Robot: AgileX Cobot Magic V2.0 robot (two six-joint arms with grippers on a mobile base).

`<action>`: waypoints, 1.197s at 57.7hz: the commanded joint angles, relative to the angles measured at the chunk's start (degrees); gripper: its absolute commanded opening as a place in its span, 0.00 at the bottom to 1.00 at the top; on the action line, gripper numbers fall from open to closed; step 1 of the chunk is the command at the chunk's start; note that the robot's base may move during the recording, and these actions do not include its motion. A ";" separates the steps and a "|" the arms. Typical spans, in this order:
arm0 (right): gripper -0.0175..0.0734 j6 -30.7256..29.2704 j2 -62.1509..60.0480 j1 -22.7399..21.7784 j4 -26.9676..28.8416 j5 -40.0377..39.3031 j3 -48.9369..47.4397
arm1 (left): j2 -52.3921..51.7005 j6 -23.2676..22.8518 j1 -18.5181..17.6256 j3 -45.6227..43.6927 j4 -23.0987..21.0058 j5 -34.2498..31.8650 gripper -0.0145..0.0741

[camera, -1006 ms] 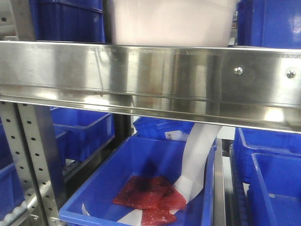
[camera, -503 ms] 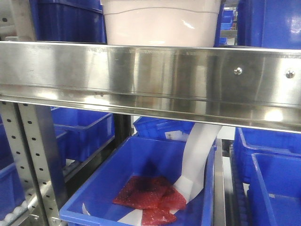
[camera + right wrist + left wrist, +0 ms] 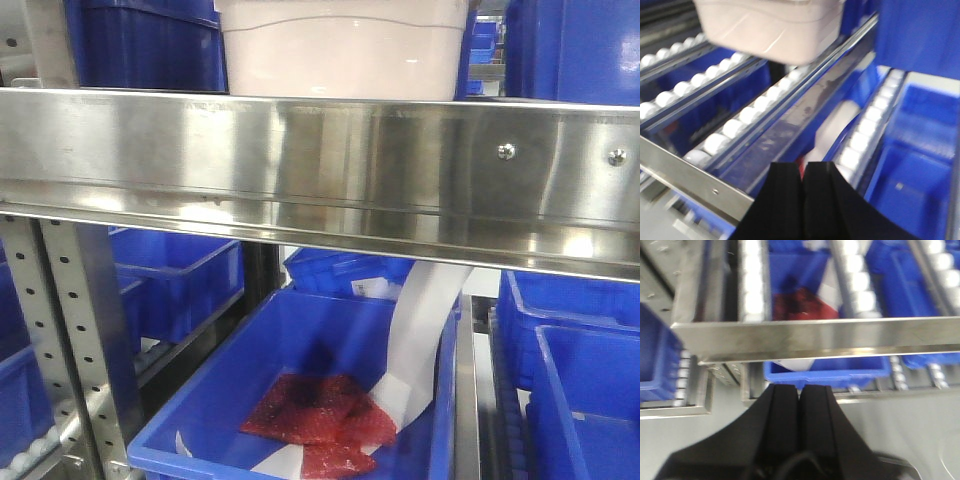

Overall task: Grab white bin and place on right shelf
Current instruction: 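Open both grippers and pull them back from the bin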

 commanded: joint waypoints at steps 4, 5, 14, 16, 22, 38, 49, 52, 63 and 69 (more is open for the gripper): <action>0.27 0.16 -7.68 -0.08 1.09 -13.03 6.35 | -8.94 -0.76 -0.31 8.66 -0.96 -13.82 0.03; 0.27 0.16 -8.77 -0.08 1.09 -13.98 6.98 | -10.38 -0.76 -0.31 10.27 -0.96 -15.40 0.03; 0.27 0.16 -16.06 -0.08 1.09 -19.05 12.47 | -22.26 -0.66 -0.31 22.88 -0.20 -28.53 0.03; 0.27 0.16 -17.12 -0.08 1.09 -19.67 13.08 | -24.61 -0.66 -0.31 25.29 -0.20 -31.09 0.03; 0.27 0.16 -18.87 -0.08 1.09 -20.73 13.56 | -31.00 -0.66 -0.31 31.62 -0.20 -37.41 0.03; 0.27 0.16 -18.93 -0.08 2.05 -24.54 13.56 | -41.23 -0.66 -0.31 40.49 -0.31 -48.34 0.03; 0.27 0.16 -18.93 -0.08 2.07 -24.07 13.56 | -41.23 -0.66 -0.31 40.62 -0.56 -48.06 0.03; 0.27 0.16 -18.93 -0.08 2.07 -24.07 13.56 | -41.23 -0.66 -0.31 40.62 -0.56 -48.06 0.03; 0.27 0.16 -18.93 -0.08 2.07 -24.07 13.56 | -41.23 -0.66 -0.31 40.62 -0.56 -48.06 0.03; 0.27 0.16 -18.93 -0.08 2.07 -24.07 13.56 | -41.23 -0.66 -0.31 40.62 -0.56 -48.06 0.03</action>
